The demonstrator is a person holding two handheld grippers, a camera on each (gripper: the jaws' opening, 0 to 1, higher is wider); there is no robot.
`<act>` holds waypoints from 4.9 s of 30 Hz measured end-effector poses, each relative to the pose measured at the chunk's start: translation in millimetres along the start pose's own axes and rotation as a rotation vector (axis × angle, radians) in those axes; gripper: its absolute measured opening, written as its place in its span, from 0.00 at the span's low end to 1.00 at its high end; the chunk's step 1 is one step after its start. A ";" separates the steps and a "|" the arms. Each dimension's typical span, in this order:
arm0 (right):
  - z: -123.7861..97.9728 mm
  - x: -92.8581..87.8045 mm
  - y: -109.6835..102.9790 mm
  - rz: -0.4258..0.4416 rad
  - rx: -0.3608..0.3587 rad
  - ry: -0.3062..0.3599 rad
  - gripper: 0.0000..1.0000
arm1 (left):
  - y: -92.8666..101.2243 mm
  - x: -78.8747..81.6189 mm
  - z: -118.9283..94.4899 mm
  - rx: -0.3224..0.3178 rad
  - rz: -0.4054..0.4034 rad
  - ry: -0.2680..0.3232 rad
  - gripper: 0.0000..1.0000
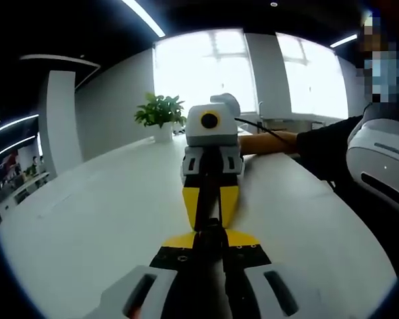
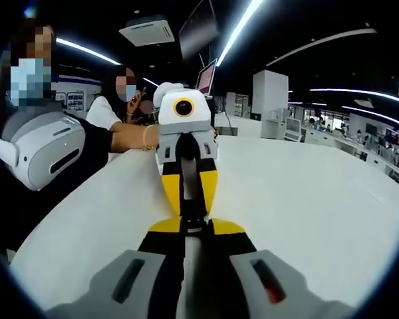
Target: Snap the two parts of the plastic buckle together until the buckle closes and remains connected.
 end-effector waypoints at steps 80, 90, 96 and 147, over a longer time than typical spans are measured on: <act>1.2 0.2 4.2 0.009 0.086 0.018 0.11 | 3.0 -0.3 1.3 -0.023 -0.012 -0.008 0.11; -4.1 1.1 6.2 -0.011 0.063 0.013 0.11 | 1.9 1.1 3.1 -0.009 -0.010 0.001 0.12; -4.5 2.0 6.9 -0.025 0.043 0.006 0.12 | -0.1 2.3 2.6 0.011 0.018 0.002 0.13; -42.7 13.8 43.3 -0.072 -0.316 -0.060 0.12 | -64.6 26.5 -34.3 0.377 -0.065 0.112 0.13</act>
Point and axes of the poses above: the point that each gripper's makers call its tool centre point, and the gripper's own axes: z roughly forward along the fingers, y roughly to its right, x roughly out of its top, the point moved 6 cm from there along -z, roughly backward along the fingers, and after that the axes turned 10 degrees about x, right-handed, at the moved point
